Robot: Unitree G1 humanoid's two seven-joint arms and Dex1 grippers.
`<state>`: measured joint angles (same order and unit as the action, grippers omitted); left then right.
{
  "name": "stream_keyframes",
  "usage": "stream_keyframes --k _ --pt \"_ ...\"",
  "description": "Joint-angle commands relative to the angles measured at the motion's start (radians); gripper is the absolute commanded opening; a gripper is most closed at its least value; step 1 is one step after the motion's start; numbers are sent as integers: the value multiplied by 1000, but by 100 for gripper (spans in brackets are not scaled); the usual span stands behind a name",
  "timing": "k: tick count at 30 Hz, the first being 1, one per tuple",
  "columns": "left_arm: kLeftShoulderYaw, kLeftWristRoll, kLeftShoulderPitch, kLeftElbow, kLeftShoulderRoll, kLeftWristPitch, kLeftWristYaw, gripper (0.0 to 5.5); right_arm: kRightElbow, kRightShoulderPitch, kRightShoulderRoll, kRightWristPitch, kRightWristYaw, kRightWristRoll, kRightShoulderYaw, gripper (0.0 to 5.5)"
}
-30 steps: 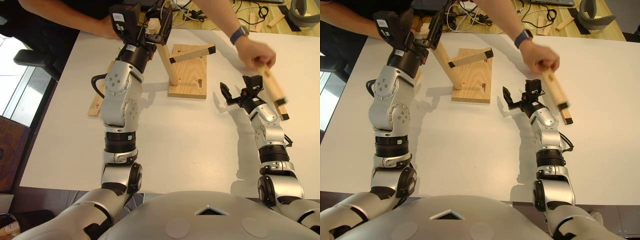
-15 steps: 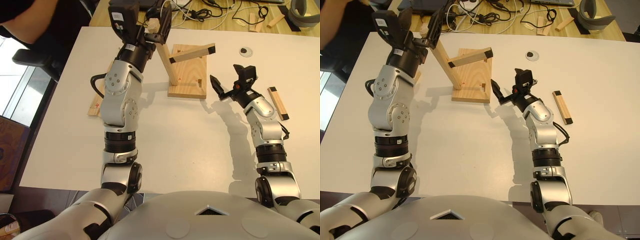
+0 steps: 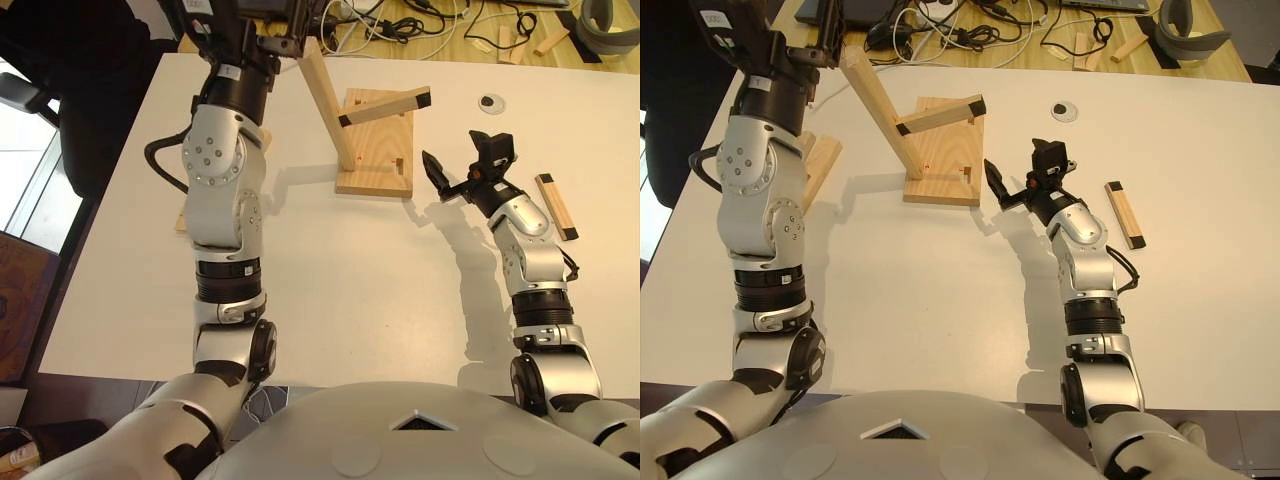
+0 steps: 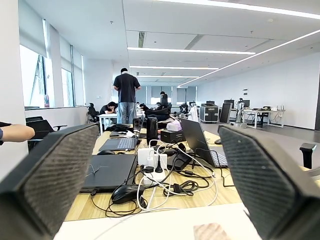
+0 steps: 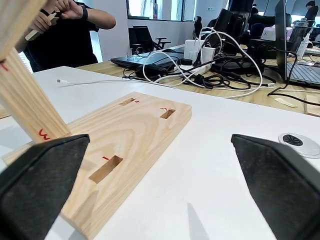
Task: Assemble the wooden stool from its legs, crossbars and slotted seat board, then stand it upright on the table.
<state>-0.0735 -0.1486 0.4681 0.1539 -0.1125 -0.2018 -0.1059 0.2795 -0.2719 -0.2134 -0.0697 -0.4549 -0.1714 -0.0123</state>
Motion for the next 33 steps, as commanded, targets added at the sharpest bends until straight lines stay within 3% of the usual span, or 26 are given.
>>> stream_keyframes --k 1,4,11,17,22,33 --pt "-35 80 -68 -8 -18 -17 93 440 -13 14 -3 -9 3 3 -1 540" --pt "-41 148 -111 -15 -85 -65 103 440 -12 17 -4 -7 3 4 -1 540" --pt "-99 117 -187 -45 -283 -163 -90 440 -18 39 -12 0 13 5 -11 540" --pt "-69 130 -164 -211 -445 -211 -265 440 -57 94 -40 -61 -47 -9 8 540" --pt "-39 163 -120 -360 -471 -164 -278 440 -132 200 -117 -117 -180 -2 74 540" --pt "39 226 -73 -639 -436 -113 -262 440 -107 174 -69 -94 -114 7 69 540"
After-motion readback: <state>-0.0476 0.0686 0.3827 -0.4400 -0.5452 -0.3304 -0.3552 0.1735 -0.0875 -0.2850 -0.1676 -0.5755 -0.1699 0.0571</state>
